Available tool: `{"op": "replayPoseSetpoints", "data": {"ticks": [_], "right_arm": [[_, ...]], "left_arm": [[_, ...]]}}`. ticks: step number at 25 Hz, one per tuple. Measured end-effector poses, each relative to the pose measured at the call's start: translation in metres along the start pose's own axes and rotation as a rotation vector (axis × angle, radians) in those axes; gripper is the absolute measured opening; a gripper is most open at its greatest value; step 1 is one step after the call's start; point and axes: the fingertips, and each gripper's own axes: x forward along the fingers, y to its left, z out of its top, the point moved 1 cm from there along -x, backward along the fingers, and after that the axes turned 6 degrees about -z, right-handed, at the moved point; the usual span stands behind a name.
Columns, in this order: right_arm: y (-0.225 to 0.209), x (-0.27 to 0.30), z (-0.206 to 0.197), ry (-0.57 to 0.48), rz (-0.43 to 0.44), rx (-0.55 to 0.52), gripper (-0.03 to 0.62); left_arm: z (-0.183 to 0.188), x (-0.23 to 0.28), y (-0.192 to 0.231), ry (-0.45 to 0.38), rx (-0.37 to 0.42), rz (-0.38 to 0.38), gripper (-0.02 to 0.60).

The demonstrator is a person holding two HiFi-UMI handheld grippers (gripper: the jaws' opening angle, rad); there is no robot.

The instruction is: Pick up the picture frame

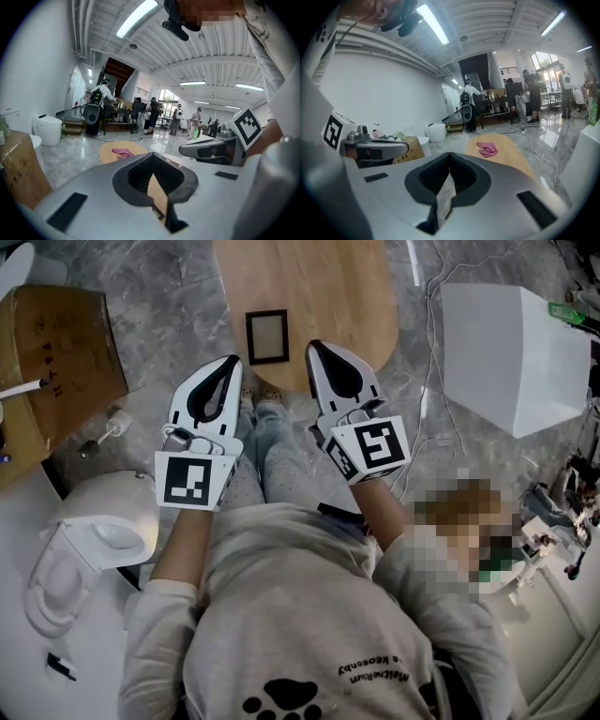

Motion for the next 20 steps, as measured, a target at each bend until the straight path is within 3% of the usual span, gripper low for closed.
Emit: {"op": "replayPoseSetpoints", "data": {"ticks": [20], "right_arm": [[-0.027, 0.049, -0.09, 0.059, 0.009, -0.006, 0.008]], "left_arm": [[-0.086, 0.054, 0.025, 0.039, -0.024, -0.031, 0.008]]}}
